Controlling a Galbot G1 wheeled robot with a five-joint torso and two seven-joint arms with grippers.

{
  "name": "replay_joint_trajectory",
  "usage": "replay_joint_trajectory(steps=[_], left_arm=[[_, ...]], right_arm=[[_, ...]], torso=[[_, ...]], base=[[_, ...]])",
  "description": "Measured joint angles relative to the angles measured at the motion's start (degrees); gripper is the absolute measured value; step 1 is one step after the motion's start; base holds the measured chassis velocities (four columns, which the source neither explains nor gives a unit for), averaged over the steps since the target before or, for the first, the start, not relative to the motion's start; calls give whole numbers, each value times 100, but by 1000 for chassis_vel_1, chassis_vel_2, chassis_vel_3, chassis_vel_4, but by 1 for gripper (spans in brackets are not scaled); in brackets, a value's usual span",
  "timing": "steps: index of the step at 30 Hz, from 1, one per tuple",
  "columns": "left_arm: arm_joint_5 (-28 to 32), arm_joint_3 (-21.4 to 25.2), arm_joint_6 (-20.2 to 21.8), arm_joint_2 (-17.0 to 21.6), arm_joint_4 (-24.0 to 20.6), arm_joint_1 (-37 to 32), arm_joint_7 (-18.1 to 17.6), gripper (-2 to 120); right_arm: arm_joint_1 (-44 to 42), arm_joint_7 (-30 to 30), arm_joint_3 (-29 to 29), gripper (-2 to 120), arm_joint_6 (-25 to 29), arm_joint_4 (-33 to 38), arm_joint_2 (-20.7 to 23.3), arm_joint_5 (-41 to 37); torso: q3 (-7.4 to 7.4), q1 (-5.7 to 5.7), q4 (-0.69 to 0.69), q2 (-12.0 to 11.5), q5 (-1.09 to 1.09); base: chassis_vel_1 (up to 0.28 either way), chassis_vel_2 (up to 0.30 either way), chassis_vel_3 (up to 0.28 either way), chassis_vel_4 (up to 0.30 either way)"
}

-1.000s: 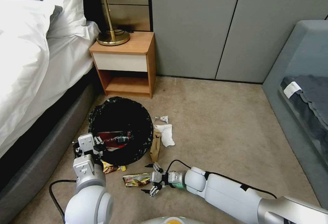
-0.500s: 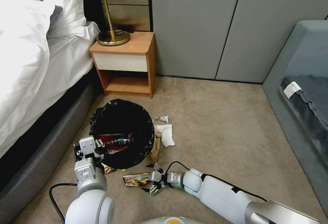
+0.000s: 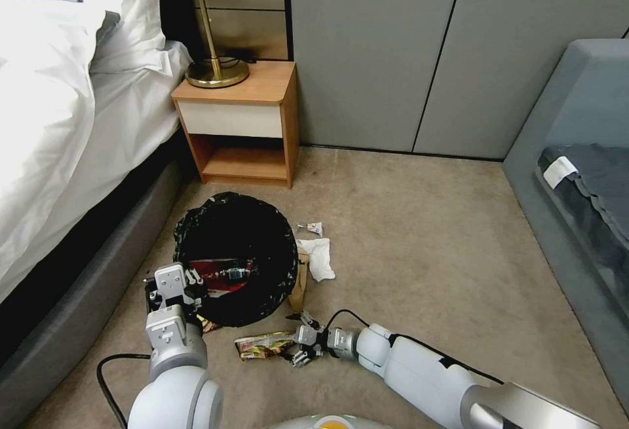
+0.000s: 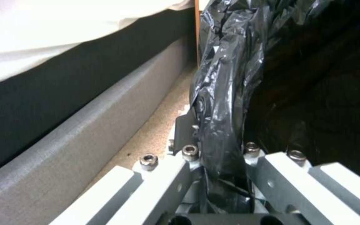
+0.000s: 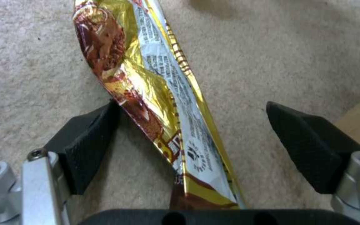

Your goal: Pick up the trash bin, then pick up the garbage from the floor and place it into the trash bin.

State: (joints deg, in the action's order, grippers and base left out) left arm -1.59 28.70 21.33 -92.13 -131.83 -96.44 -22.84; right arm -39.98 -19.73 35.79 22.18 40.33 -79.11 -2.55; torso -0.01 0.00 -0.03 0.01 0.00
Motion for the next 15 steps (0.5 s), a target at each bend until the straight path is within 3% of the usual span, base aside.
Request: replay_joint_trajectory(steps=[15], left_arm=[[-25,-38,-20,-2,36,23,-4,1]], right_arm=[[-30,17,-13,49,75,-10,3,60]], torso=[[1,0,4,0,3]], base=[[0,0,0,0]])
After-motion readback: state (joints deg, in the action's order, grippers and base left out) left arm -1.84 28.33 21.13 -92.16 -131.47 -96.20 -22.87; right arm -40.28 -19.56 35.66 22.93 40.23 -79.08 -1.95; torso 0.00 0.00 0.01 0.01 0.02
